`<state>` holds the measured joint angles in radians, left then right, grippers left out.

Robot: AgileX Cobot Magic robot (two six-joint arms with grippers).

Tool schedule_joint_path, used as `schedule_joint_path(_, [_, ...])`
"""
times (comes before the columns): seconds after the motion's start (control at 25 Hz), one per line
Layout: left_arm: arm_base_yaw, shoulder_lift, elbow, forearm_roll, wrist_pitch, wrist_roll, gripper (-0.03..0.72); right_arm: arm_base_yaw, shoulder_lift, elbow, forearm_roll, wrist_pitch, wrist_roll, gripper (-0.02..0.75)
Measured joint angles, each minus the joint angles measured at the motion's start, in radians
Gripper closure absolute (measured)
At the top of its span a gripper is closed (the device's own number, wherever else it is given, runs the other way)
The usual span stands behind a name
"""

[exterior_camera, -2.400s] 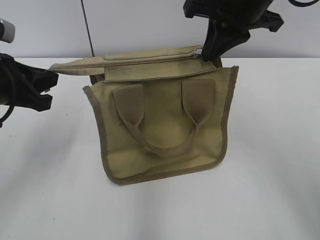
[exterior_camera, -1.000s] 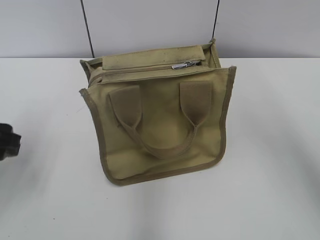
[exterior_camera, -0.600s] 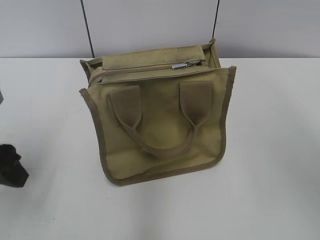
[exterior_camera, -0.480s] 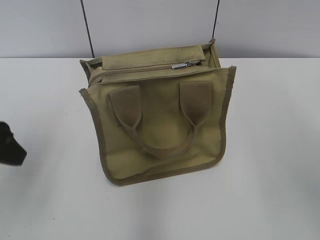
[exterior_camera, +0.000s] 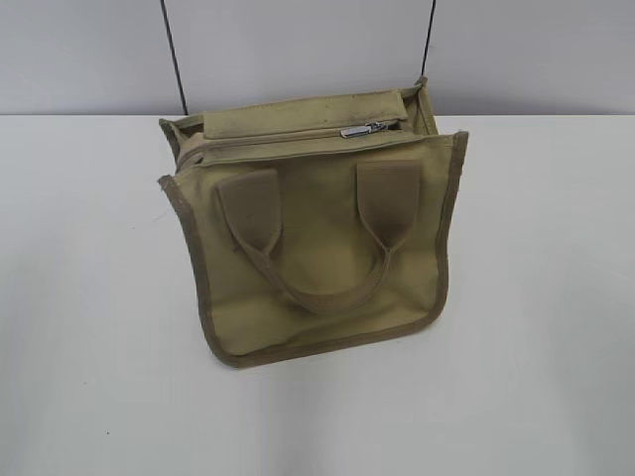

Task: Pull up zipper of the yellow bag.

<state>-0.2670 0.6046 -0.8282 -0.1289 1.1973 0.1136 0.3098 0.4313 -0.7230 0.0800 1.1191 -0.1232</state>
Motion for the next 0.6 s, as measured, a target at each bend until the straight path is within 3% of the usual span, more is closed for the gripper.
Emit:
schedule_joint_path(0.36, [0.0,-0.318,0.15,0.001,0.022,0.005,0.244,0.0,-0.131,0.206,-0.023,0.034,0.033,0.162])
schedule_joint_path(0.6, [0.0,-0.357,0.26,0.001,-0.053,0.024,0.249,0.0,-0.132,0.249,-0.026,-0.005,0.032,0.162])
